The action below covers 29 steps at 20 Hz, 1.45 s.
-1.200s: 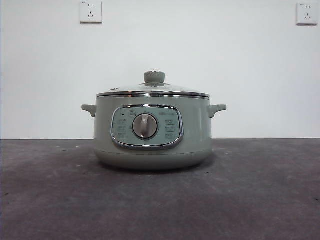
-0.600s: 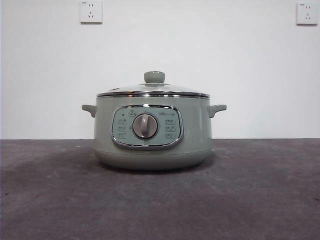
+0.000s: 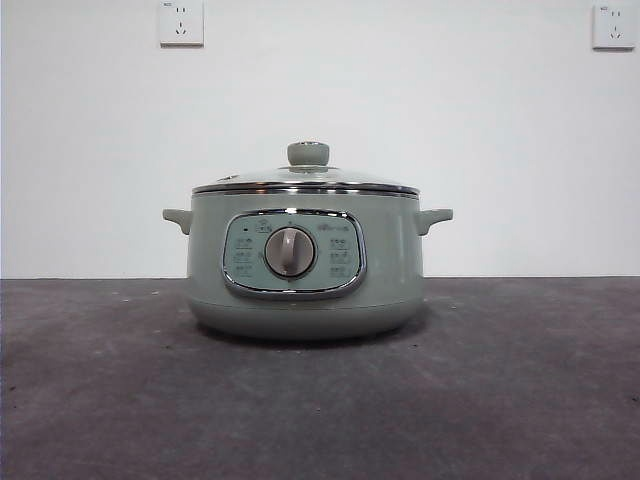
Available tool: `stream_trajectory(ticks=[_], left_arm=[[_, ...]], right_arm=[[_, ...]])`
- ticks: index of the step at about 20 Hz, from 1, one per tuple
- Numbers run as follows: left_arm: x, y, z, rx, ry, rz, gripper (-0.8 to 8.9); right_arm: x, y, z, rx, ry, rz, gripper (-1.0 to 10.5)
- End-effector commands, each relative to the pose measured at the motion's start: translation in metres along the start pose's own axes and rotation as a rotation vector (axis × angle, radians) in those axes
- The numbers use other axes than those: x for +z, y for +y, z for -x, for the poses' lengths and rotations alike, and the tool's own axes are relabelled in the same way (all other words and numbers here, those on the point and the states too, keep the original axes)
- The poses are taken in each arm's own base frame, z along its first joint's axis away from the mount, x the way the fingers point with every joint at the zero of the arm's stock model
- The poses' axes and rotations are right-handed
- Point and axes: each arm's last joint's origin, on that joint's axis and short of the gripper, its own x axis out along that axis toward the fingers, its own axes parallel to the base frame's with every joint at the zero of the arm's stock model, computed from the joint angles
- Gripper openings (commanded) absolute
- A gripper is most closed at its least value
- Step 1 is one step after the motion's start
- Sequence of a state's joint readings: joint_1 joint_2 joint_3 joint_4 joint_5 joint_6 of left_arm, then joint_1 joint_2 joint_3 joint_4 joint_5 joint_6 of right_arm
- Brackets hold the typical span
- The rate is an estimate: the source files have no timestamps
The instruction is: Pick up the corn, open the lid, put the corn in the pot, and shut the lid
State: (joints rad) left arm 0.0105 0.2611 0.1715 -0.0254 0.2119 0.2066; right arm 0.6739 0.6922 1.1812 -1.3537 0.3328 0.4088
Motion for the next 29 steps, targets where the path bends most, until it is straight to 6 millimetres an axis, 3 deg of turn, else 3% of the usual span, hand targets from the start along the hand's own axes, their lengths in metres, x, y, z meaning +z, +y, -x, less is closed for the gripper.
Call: stream_trajectory(ticks=[1,7,11,26,29], left_arm=[[-0.007,-0.002,0.003,0.013,-0.043,0.034,-0.02],[-0.035,-0.001,0.007,0.265,-0.059,0.249,-0.02],[-0.048,-0.005,0.009,0.252,0.050,0.266,-0.02],[-0.055,-0.005,0.005,0.245,0.140,0.271,-0.02],[-0.055,-0.005,0.005,0.245,0.143,0.271,-0.02]], right_arm=[[-0.001,0.000,-0.003,-0.008,0.016,-0.003,0.0],[-0.001,0.001,-0.003,-0.008,0.017,-0.002,0.0],[-0.001,0.001,-0.003,-0.009,0.018,-0.002,0.0],[-0.002,-0.004,-0.003,-0.064,0.006,-0.001,0.0],[0.003,-0.008,-0.023,-0.090,-0.186,0.024,0.0]])
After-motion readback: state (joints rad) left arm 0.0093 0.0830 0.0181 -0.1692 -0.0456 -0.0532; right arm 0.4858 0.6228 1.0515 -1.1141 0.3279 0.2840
